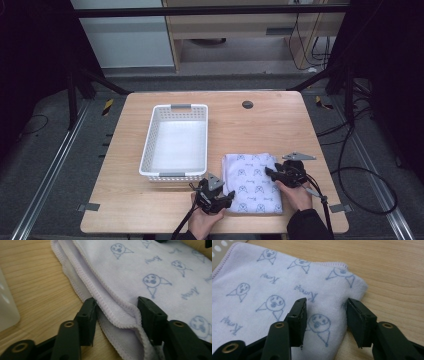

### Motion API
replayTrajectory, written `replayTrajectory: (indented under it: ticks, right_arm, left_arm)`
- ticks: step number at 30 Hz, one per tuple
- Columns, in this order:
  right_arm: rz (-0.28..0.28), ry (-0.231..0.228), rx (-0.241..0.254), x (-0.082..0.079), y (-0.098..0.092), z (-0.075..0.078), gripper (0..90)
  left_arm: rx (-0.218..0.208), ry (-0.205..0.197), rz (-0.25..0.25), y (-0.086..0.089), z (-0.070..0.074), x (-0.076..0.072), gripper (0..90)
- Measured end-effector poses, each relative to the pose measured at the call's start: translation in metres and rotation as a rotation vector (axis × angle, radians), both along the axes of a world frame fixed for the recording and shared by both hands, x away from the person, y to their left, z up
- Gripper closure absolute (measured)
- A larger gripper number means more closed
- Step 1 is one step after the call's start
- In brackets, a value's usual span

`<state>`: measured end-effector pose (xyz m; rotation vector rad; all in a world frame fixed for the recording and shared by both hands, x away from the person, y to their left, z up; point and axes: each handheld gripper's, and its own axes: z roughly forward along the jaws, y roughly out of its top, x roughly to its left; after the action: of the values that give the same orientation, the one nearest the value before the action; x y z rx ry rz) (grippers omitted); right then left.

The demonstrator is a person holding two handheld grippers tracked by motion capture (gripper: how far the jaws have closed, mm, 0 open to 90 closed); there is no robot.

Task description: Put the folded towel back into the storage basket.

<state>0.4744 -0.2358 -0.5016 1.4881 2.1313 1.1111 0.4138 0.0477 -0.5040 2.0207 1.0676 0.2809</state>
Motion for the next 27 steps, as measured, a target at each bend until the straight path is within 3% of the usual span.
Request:
replayTrajectory:
  ticks: [11,17,27]
  right_arm:
    - [0.006,0.026,0.042,0.001,0.0,0.001,68.3]
    - [0.001,0.021,0.04,0.0,0.0,0.003,75.0]
    - [0.014,-0.023,0.017,-0.006,0.003,0.017,77.6]
  left_arm:
    - [-0.043,0.06,0.001,0.001,0.002,0.002,65.2]
    - [-0.039,0.038,0.012,-0.001,0.004,-0.002,72.0]
    - [-0.086,0.007,0.014,0.006,0.011,-0.006,77.8]
